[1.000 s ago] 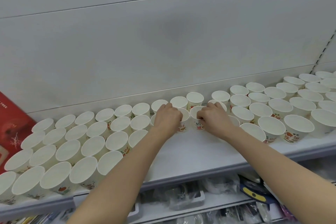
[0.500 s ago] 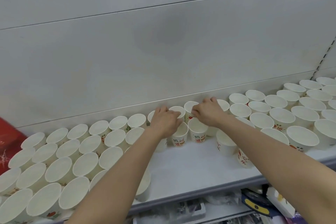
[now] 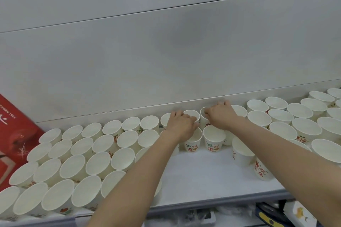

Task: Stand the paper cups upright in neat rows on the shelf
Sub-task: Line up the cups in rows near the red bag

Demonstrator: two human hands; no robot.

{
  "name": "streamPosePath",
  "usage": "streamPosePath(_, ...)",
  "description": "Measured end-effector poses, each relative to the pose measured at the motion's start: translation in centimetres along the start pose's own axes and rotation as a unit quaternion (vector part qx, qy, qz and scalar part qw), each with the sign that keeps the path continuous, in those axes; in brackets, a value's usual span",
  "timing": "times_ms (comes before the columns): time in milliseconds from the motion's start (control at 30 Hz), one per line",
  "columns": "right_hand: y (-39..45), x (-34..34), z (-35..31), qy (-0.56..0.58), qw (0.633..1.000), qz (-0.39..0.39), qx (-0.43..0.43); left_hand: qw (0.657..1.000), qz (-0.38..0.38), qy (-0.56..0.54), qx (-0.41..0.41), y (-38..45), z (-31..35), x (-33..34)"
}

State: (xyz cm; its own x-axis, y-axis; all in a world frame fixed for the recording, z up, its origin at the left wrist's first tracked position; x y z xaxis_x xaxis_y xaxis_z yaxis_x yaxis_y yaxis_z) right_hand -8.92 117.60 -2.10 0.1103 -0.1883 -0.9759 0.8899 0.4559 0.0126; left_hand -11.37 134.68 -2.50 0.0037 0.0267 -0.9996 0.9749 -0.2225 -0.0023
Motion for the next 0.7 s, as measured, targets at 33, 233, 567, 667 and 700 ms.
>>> streamPosePath(33,0.1,-0.3,0.0,0.024,1.000,0.001,0.002,1.000,0.002,-0.006,-0.001,0.0,-0.1,0.1)
streamPosePath(233,-0.8,0.1,0.1,0.185,0.982,0.013,0.036,0.999,0.028,-0.020,-0.002,-0.3,-0.6,0.0)
streamPosePath(567,-1.5,0.0,-0.2,0.129,0.987,0.073,0.065,0.999,0.020,-0.035,0.005,-1.0,-0.1,-0.5)
streamPosePath(667,-2.3,-0.4,0.1,0.193,0.973,0.102,0.072,0.998,0.031,-0.054,0.009,-1.4,0.2,-1.0)
streamPosePath(700,-3.0,-0.8,0.4,0.223,0.963,0.128,0.077,0.997,0.046,-0.064,0.012,-1.7,0.3,-1.4)
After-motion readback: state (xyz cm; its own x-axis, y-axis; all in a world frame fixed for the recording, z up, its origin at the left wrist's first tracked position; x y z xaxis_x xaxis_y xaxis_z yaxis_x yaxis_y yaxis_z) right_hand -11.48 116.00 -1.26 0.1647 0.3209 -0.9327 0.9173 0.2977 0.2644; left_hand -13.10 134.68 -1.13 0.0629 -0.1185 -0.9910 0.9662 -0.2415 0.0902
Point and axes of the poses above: each hand's wrist, its own y-axis towards the middle knuckle, its own x-axis out of the palm, z = x × y, the point moved 1 cm from there along y, towards the middle knuckle, and after that the axes turned 11 degrees about -x, right-handed, at the moved point
